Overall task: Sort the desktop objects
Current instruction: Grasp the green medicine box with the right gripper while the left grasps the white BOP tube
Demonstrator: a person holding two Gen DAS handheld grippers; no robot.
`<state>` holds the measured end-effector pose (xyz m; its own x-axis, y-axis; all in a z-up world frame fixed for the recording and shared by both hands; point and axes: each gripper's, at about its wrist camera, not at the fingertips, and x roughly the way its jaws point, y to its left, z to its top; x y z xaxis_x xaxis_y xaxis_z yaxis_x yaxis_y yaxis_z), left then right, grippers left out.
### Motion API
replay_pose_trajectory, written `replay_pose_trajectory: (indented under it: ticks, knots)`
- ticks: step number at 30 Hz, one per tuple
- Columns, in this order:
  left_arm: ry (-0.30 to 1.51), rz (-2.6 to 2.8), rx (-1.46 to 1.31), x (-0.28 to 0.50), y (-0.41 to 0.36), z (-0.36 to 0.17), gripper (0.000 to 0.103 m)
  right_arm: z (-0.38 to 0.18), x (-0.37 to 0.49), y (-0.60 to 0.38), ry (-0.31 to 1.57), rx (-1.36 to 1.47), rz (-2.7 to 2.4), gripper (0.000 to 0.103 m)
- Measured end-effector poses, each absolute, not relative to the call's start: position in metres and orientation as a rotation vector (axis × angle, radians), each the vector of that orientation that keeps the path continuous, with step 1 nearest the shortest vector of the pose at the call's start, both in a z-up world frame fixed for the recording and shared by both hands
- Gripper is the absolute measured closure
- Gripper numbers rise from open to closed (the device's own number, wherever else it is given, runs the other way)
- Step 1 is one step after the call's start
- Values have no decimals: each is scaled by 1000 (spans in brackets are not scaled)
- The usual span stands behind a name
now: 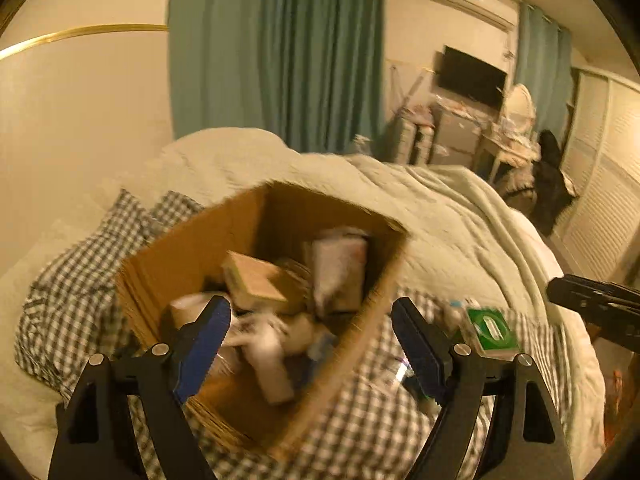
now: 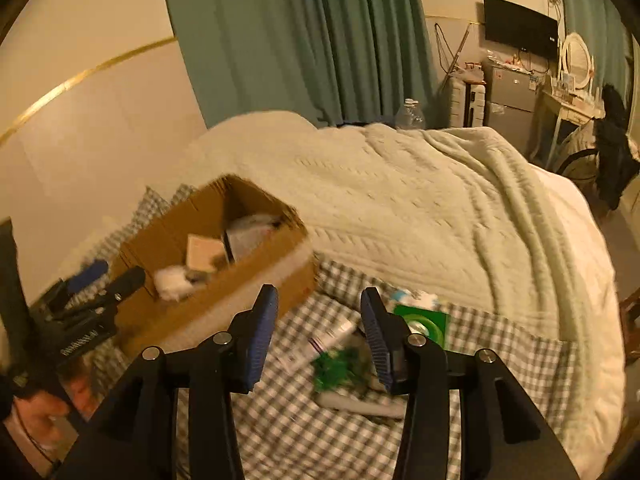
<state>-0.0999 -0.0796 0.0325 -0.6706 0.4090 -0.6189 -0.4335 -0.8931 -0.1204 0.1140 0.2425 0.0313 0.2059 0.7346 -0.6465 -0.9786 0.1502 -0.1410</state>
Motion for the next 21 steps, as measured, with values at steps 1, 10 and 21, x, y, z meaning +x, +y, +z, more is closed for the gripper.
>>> replay_pose_trajectory:
  ticks: [1,10,21]
  knots:
    - [65,2483,-929,-93,-72,27,18,25,120,238,505,-621,1285,60]
    - [189,2296,-1036,-63,-13,-25,18,-22,172,201,624,-708,1116,49]
    - [378,2270,-1081,-86,31,-88,18,-60,197,219,690,-701,1059,16]
